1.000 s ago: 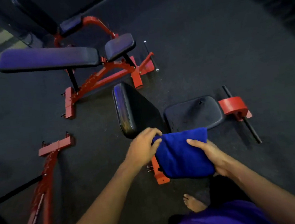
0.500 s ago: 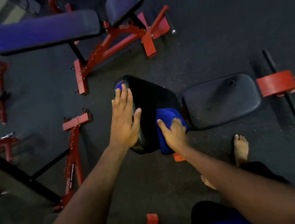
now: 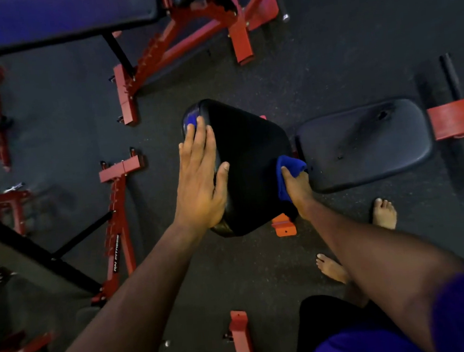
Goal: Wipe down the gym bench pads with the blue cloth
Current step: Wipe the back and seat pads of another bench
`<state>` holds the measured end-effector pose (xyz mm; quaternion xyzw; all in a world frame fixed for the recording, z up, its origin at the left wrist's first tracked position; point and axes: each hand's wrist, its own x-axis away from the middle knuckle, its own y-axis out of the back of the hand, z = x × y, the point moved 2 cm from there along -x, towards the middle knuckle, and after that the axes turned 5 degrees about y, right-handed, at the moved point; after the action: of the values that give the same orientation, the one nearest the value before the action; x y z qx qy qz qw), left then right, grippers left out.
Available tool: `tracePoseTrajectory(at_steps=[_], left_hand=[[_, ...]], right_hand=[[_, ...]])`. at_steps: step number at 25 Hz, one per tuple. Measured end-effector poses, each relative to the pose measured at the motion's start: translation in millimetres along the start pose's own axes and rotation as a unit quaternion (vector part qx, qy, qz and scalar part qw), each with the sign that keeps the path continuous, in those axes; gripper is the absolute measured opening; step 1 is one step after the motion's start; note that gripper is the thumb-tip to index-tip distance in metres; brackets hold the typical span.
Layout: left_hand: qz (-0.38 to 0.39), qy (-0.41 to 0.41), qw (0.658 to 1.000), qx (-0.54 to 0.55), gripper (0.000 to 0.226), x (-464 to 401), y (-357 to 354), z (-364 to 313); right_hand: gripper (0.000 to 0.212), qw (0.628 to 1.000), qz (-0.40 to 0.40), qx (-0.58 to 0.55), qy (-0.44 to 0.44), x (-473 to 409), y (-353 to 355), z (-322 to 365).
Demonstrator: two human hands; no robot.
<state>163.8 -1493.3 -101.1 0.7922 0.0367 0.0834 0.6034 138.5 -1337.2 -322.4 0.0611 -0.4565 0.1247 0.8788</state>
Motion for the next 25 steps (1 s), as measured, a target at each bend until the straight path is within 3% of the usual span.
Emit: tracePoseTrajectory(at_steps=[3, 6, 8, 9, 11, 13, 15, 18, 20, 22, 25], left_hand=[[0.003, -0.02, 0.999, -0.032, 0.061, -0.4, 1.7, -3.1], [0.017, -0.044, 0.996, -0.07, 0.061, -1.6, 4.0, -5.3], [0.034, -0.098, 0.988, -0.118, 0.06, -3.9, 6.1, -8.2], [0.048, -0.139, 0.978, -0.149, 0.06, -4.4, 6.7, -9.5], [0.074, -0.196, 0.957, -0.201, 0.059, -6.0, 8.7, -13.0], [0.088, -0.202, 0.948, -0.229, 0.059, -10.5, 9.0, -16.4], [0.101, -0.194, 0.942, -0.256, 0.059, -9.8, 11.3, -17.3], [0.128, -0.212, 0.916, -0.314, 0.058, -12.6, 15.1, -24.9], [0.177, -0.27, 0.883, -0.341, 0.06, -20.4, 13.7, -33.8], [0.249, -0.325, 0.837, -0.364, 0.063, -27.7, 11.2, -38.9], [0.351, -0.316, 0.79, -0.392, 0.072, -33.6, 10.2, -41.1]], right_hand=[[0.063, 0.998, 0.014, -0.042, 0.05, 44.5, -13.8, 2.5], [0.062, 0.982, 0.01, -0.052, 0.182, 105.7, -30.0, -5.4], [0.055, 0.967, 0.002, -0.026, 0.254, 98.4, -29.9, -6.6], [0.052, 0.97, -0.007, -0.026, 0.243, 77.8, -27.7, -7.6], [0.048, 0.99, -0.032, -0.031, 0.134, 30.4, -15.2, -7.4], [0.044, 0.998, -0.039, -0.027, 0.044, 5.7, -7.3, -8.2], [0.04, 0.996, -0.034, -0.058, 0.06, 20.5, -13.8, -5.5], [0.039, 0.962, -0.046, -0.076, 0.26, 82.7, -23.7, 9.7], [0.037, 0.928, -0.03, -0.058, 0.367, 92.7, -23.5, 4.1], [0.041, 0.944, -0.038, -0.031, 0.328, 64.9, -17.0, -8.4], [0.043, 0.99, -0.015, 0.023, 0.14, 4.5, 7.6, -33.9]])
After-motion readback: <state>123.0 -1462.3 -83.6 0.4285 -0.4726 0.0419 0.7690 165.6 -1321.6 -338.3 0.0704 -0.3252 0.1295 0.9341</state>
